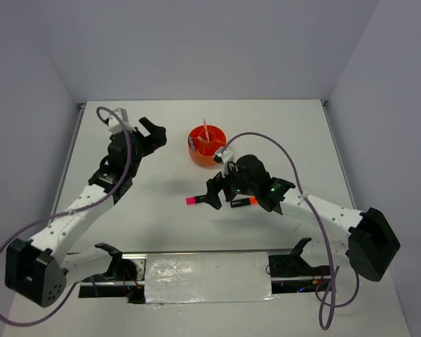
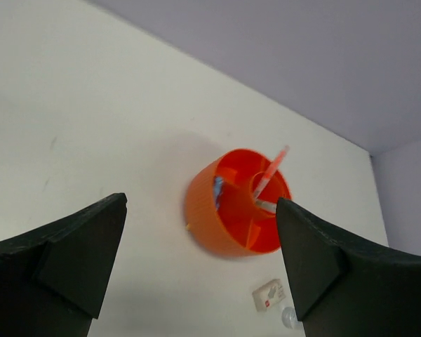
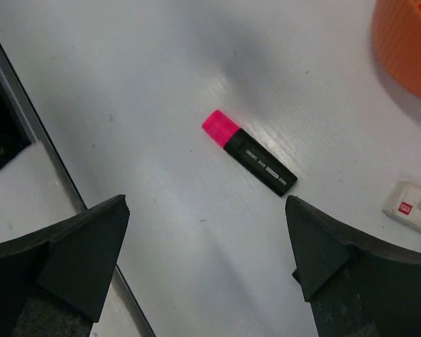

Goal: Sort the stationery into containers
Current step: Pick up the stationery from the center of the board.

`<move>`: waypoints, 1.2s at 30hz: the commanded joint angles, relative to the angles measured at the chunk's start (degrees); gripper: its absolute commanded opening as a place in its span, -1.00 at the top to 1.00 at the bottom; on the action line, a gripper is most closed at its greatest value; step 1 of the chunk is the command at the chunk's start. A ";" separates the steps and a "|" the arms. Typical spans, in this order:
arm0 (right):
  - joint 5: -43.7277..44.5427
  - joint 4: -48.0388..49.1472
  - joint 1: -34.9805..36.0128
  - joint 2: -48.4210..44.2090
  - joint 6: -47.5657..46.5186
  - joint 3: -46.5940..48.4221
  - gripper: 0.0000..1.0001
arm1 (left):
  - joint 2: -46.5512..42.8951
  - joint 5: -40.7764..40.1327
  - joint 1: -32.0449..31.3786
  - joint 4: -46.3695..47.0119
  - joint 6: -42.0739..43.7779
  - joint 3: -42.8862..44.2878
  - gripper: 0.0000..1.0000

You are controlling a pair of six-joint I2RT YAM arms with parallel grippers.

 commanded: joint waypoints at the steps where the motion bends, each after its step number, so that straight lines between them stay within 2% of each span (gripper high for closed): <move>1: -3.70 -2.34 3.76 3.54 -9.89 4.53 -0.99 | -3.96 -8.23 0.35 -36.62 -11.59 2.17 -0.99; 3: -0.55 -4.62 5.53 5.66 -12.99 7.33 -0.99 | -7.39 -5.69 0.35 -40.63 -12.58 1.30 -0.99; 5: 7.00 -8.23 6.59 9.17 -16.42 11.37 -0.99 | -10.72 -1.22 0.27 -43.45 -10.92 0.51 -0.99; 11: 9.92 -15.53 6.07 21.12 -26.97 19.65 -0.99 | -20.04 3.21 0.35 -50.22 -2.40 1.38 -0.99; 15: 5.46 -18.61 6.15 26.23 -30.75 22.90 -0.99 | -26.55 -0.74 0.27 -56.98 -0.89 3.05 -0.99; 18: 1.94 -20.89 6.07 30.09 -30.85 24.57 -0.97 | -31.48 3.98 0.26 -52.97 3.14 2.00 -0.99; 22: 0.17 -23.71 5.19 34.48 -30.49 26.69 -0.93 | -32.19 3.64 0.26 -52.95 3.15 1.65 -0.99; 27: 1.67 -23.89 4.49 38.53 -30.76 28.27 -0.87 | -28.15 7.15 0.26 -51.37 4.64 1.12 -0.99; 32: 0.96 -21.07 4.39 38.01 -30.93 28.27 -0.81 | -26.74 9.35 0.26 -49.97 5.35 0.42 -0.99; 34: 0.09 -21.42 4.31 38.80 -30.76 28.79 -0.61 | -27.52 9.27 0.26 -49.79 5.35 0.33 -0.99; 35: -0.09 -22.03 4.48 39.15 -30.67 29.14 -0.44 | -27.70 9.18 0.26 -49.79 5.35 0.24 -0.99; 36: -0.18 -23.17 4.57 40.11 -29.97 29.41 -0.09 | -28.05 9.01 0.26 -49.79 5.17 0.16 -0.99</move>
